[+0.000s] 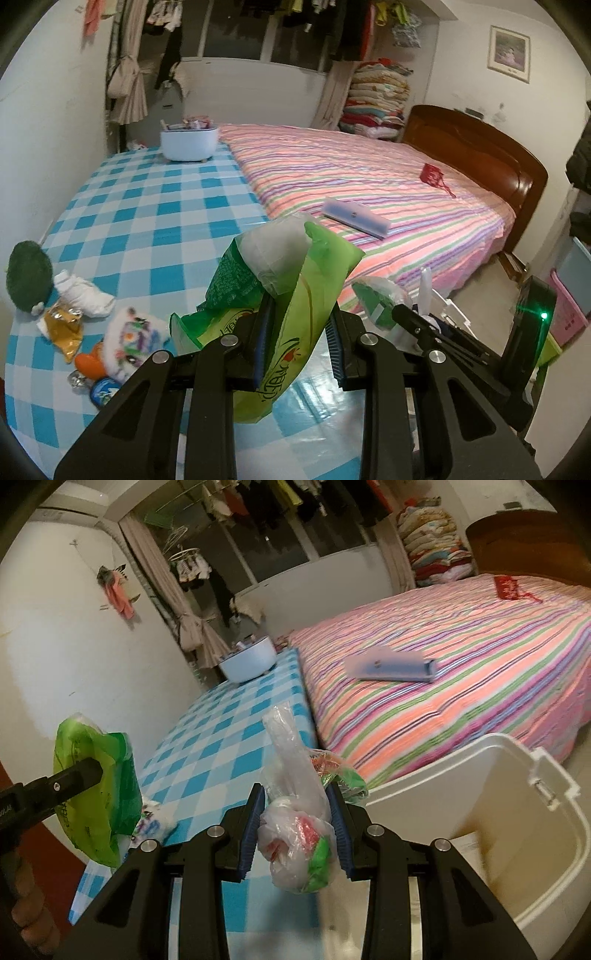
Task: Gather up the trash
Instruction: 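Carry the plastic bag and green snack bag to the bin and release both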
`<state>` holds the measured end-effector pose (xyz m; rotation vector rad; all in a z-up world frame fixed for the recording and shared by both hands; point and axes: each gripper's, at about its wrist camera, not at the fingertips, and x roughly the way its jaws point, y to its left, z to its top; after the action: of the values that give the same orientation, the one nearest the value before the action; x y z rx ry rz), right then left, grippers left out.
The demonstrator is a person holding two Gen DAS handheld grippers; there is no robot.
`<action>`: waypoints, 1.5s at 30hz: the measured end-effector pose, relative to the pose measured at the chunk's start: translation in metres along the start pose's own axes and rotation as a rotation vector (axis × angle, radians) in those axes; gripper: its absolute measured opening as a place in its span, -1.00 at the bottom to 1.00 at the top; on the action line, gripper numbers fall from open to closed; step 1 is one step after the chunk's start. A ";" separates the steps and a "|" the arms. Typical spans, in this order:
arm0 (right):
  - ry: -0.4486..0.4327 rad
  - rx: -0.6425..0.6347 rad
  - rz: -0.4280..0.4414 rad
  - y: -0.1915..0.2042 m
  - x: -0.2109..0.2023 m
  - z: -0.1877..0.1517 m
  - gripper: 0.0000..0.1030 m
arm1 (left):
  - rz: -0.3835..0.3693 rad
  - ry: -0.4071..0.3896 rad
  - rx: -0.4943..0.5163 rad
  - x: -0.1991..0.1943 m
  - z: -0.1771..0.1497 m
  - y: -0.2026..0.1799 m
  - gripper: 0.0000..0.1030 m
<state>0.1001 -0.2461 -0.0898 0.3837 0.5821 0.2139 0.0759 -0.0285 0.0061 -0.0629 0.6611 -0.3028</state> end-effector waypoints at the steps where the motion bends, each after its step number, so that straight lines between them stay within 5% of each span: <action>1: -0.003 0.001 -0.005 -0.001 -0.001 0.001 -0.34 | -0.008 0.002 0.007 0.001 0.000 -0.004 -0.49; 18: -0.125 0.022 -0.180 -0.052 -0.051 0.005 -0.31 | -0.105 0.033 0.115 0.023 -0.007 -0.067 -0.49; 45: -0.251 0.136 -0.215 -0.087 -0.082 0.010 -0.30 | -0.278 0.129 0.170 0.066 -0.030 -0.110 -0.49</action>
<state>0.0470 -0.3530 -0.0775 0.4681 0.3871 -0.0803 0.0782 -0.1520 -0.0401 0.0281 0.7528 -0.6340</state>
